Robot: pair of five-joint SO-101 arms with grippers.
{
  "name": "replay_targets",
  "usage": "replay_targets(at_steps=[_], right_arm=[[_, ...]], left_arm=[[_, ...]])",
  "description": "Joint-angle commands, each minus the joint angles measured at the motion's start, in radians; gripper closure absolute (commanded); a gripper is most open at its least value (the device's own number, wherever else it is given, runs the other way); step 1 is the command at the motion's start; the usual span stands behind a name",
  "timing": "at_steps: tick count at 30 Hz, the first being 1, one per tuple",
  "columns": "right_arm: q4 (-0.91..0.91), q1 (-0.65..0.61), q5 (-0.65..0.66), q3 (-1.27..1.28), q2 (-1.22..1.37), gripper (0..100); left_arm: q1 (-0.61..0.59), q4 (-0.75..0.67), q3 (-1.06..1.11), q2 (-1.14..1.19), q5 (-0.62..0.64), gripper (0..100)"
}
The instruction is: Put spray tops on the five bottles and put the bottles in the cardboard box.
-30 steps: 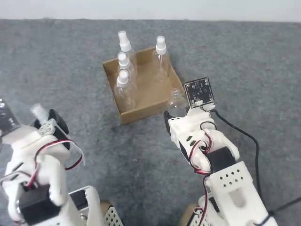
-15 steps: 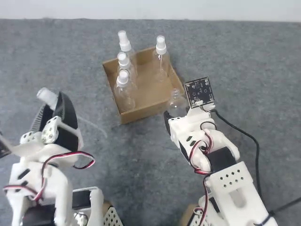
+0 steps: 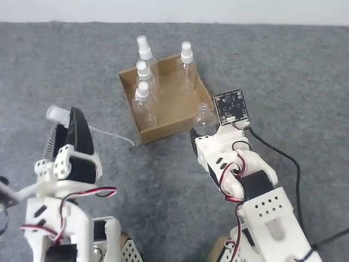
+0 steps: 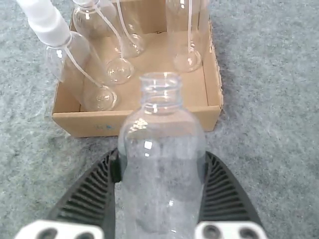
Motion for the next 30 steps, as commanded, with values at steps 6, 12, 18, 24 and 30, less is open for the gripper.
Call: replay_targets(at_steps=[6,12,18,24,30], right_arm=[[-0.010,-0.036,0.000,-0.008,-0.033,92.9],[0.016,-0.058,0.000,0.023,-0.105,92.9],[0.007,-0.134,0.087,0.127,-0.302,92.9],[-0.134,-0.170,0.160,0.284,-0.440,92.9],[-0.251,-0.226,0.249,0.413,-0.529,92.8]], left_arm=[[-0.002,-0.029,0.051,-0.077,0.064,99],[-0.002,-0.031,0.088,-0.077,0.077,99],[-0.003,-0.035,0.096,-0.077,0.078,99],[-0.003,-0.044,0.096,-0.077,0.078,99],[-0.003,-0.112,0.125,-0.077,0.107,99]])
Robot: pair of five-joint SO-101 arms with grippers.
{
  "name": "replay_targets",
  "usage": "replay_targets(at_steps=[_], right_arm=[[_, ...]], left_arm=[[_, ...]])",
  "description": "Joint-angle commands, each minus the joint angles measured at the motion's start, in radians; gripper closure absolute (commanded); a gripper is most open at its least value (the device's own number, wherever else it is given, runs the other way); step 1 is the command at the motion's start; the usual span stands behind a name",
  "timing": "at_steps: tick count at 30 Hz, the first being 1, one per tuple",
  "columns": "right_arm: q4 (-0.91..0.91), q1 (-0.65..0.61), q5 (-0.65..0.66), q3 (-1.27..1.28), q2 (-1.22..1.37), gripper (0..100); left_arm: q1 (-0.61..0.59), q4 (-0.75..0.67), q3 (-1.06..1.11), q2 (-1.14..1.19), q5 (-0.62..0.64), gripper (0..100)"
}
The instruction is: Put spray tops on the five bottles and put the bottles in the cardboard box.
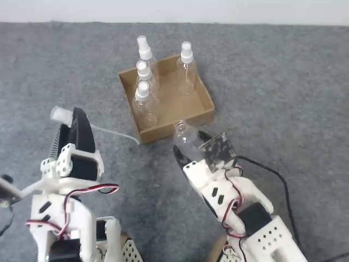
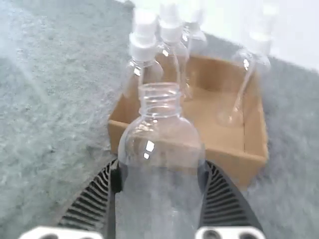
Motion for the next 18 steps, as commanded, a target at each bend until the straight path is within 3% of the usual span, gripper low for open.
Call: replay_targets(at_steps=[1,18], right_arm=[[-0.090,-0.058,0.087,0.052,-0.081,92.8],[-0.159,-0.081,0.129,0.127,-0.130,92.5]], left_arm=[[-0.003,-0.071,0.027,-0.018,0.071,99],[0.005,-0.072,0.028,-0.018,0.333,99]])
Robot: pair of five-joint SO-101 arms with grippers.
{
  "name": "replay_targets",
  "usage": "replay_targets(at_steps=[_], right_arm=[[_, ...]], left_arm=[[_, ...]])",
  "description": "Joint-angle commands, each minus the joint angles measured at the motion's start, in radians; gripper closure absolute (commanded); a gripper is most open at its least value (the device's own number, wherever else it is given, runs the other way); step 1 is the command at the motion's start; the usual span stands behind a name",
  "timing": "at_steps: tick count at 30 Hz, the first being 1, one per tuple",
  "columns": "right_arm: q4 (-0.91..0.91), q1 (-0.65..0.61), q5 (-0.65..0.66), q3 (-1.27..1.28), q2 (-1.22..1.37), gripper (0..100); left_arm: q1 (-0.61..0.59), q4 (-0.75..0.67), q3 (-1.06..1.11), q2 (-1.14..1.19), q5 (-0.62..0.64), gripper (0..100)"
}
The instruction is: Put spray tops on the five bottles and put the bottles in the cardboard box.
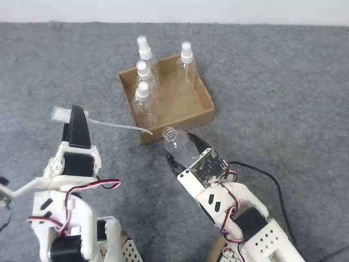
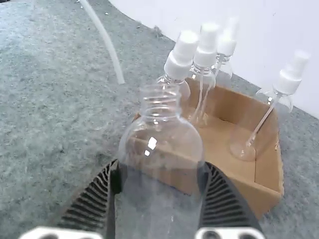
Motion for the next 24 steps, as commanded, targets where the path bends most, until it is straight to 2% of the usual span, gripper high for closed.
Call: replay_targets(at_steps=[1,7,12,18,24], right_arm=[[-0.028,-0.008,0.012,-0.012,-0.025,92.5],[-0.028,-0.010,0.012,-0.012,-0.021,92.5],[-0.028,-0.010,0.012,-0.012,-0.019,92.5],[-0.028,-0.044,0.091,0.008,-0.027,92.8],[-0.030,-0.064,0.104,0.014,-0.028,92.8]], left_arm=[[0.005,-0.031,-0.010,-0.018,0.078,99],[0.008,-0.034,-0.013,-0.020,0.106,99],[0.011,-0.107,-0.013,-0.020,0.103,99],[0.126,-0.117,-0.008,-0.020,0.098,99],[0.130,-0.089,-0.007,-0.020,0.058,99]])
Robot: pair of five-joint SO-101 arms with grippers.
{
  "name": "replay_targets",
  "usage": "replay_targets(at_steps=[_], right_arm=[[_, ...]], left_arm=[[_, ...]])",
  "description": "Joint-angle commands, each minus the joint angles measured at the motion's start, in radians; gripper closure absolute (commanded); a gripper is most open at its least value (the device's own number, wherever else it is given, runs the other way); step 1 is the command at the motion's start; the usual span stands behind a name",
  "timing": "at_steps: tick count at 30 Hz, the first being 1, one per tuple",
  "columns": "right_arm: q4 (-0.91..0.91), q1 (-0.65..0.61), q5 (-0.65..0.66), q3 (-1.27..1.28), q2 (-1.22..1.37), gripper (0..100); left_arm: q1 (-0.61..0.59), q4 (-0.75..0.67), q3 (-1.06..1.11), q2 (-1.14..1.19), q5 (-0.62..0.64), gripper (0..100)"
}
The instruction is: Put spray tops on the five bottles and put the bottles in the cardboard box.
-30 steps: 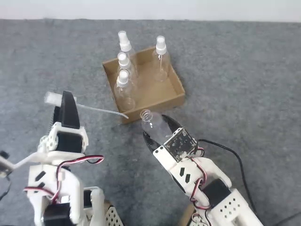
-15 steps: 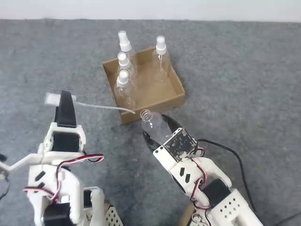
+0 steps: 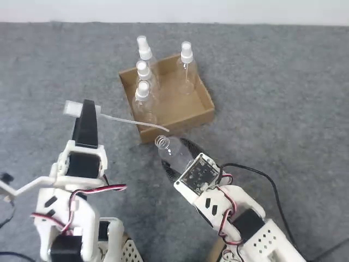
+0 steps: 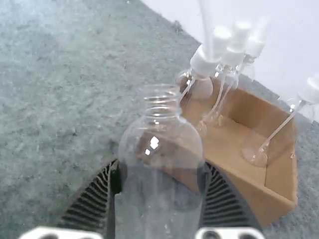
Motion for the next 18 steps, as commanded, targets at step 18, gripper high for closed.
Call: replay_targets(at_steps=[18], right_arm=[[-0.064,0.030,0.017,-0.011,-0.027,92.8]], left_arm=[[-0.115,0.054,-0.024,-0.020,-0.060,99]])
